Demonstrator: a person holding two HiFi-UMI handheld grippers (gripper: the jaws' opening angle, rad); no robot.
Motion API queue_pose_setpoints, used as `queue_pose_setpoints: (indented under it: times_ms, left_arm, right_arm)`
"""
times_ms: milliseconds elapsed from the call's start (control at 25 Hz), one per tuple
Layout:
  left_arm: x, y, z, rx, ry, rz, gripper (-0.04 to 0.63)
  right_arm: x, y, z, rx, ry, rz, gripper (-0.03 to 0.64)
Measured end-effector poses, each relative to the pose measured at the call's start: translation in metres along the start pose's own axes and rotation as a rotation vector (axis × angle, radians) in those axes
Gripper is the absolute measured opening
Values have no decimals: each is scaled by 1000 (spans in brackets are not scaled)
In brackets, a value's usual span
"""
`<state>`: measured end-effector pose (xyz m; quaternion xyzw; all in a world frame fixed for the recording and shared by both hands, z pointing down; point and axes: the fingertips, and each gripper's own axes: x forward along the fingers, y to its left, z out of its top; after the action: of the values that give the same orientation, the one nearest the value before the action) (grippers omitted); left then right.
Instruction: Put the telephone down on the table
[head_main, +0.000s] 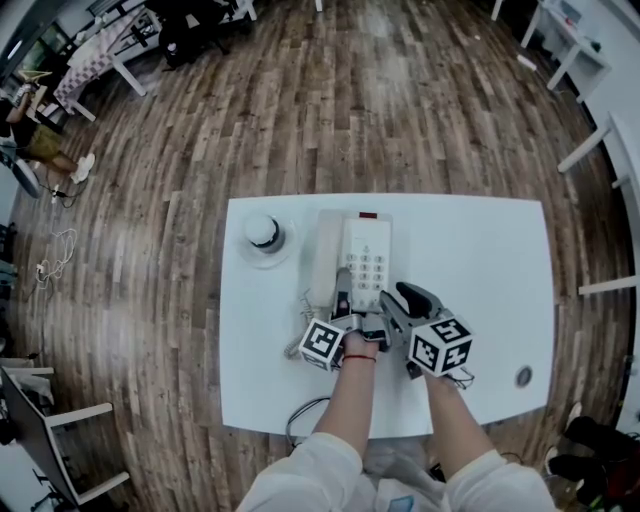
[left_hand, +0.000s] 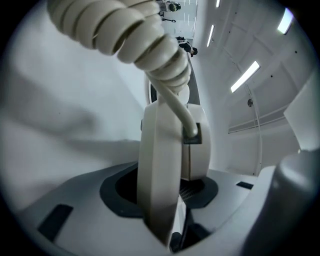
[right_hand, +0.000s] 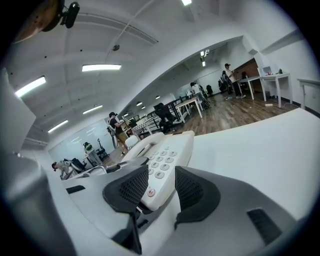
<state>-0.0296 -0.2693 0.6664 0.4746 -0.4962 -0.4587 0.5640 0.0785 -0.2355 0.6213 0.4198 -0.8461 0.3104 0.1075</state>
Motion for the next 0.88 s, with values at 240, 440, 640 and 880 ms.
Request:
queue_pose_setpoints:
  times_ms: [240, 440, 640, 880]
  left_arm:
    - [5, -1, 0, -22, -14, 21, 175]
    - [5, 1, -1, -47, -12, 21, 175]
    - [5, 0, 0, -66, -16, 8, 173]
    - [4, -1, -1, -73, -12, 9, 173]
  right_arm:
    - [1, -10, -4, 17, 41, -10, 172]
    - [2, -9, -14, 112, 112, 34, 172]
    - [9, -8, -28, 206, 198, 72, 170]
    - [12, -6, -33, 347, 243, 114, 170]
